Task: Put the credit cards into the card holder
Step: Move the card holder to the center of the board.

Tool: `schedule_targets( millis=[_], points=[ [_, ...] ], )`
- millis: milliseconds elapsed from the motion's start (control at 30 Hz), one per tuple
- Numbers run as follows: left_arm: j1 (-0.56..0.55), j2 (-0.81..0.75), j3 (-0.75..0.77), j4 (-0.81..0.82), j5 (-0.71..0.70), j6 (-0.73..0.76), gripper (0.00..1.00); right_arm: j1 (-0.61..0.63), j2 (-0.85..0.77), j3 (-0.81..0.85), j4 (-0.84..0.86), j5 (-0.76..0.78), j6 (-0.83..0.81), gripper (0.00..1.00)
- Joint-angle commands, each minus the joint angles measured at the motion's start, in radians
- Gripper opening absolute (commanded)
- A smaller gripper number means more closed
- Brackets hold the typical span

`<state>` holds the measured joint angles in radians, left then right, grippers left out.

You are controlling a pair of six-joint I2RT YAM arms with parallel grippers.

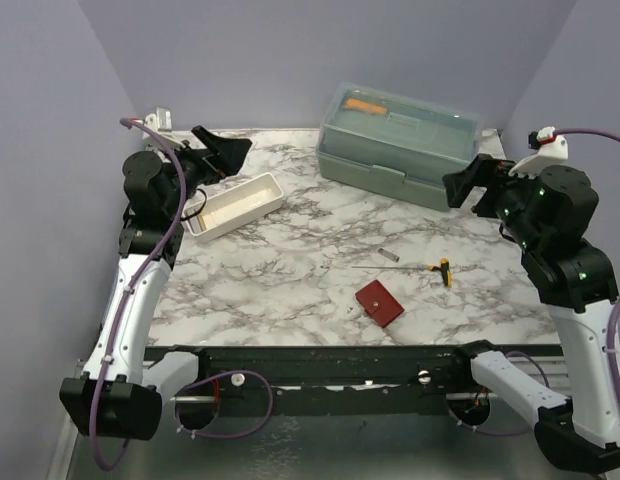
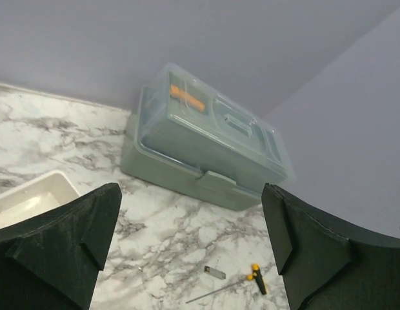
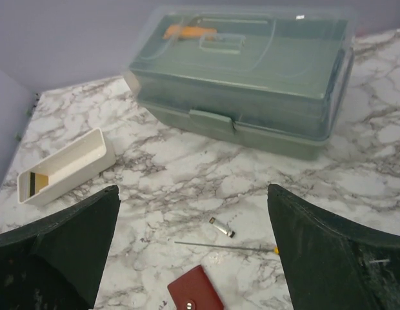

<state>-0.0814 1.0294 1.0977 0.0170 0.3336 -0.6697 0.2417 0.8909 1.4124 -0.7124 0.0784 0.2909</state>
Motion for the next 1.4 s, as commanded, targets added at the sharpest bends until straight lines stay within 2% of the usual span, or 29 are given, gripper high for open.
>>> schedule_targets(
  millis=[0,133,367,533,600,667,767,833,933,1100,1267,1367],
  points=[
    [-0.053,0.085,0.000,0.017,0.138,-0.088,0.99,-0.004,0.026,-0.049,-0.063,0.022,0.053,1.00],
    [-0.225,0.194,-0.041,0.017,0.134,-0.126,0.99,-0.004,0.063,-0.140,-0.050,-0.054,0.101,1.00],
    [-0.504,0.437,-0.114,0.015,0.162,-0.255,0.99,-0.004,0.127,-0.417,0.043,-0.245,0.272,0.99],
    [-0.636,0.571,-0.135,0.012,0.186,-0.299,0.88,-0.005,0.136,-0.612,0.104,-0.421,0.380,0.75],
    [-0.674,0.620,-0.139,0.011,0.205,-0.305,0.83,-0.004,0.139,-0.660,0.095,-0.459,0.391,0.69],
    [-0.706,0.665,-0.137,0.011,0.217,-0.312,0.79,-0.004,0.147,-0.686,0.056,-0.473,0.401,0.68],
    [-0.732,0.745,-0.120,0.011,0.236,-0.322,0.70,-0.004,0.166,-0.743,0.054,-0.540,0.410,0.65],
    [-0.734,0.810,-0.103,0.009,0.253,-0.329,0.60,-0.004,0.182,-0.784,0.065,-0.564,0.410,0.58],
    [-0.736,0.859,-0.091,0.009,0.252,-0.332,0.52,-0.004,0.206,-0.825,0.075,-0.571,0.413,0.50],
    [-0.735,0.908,-0.075,0.004,0.214,-0.302,0.44,-0.004,0.232,-0.881,0.156,-0.600,0.428,0.48],
    [-0.718,0.970,-0.012,-0.008,0.209,-0.273,0.28,0.002,0.314,-0.936,0.317,-0.690,0.459,0.40],
    [-0.683,0.988,0.023,-0.043,0.203,-0.238,0.17,0.024,0.361,-0.930,0.392,-0.721,0.478,0.39]
  ],
)
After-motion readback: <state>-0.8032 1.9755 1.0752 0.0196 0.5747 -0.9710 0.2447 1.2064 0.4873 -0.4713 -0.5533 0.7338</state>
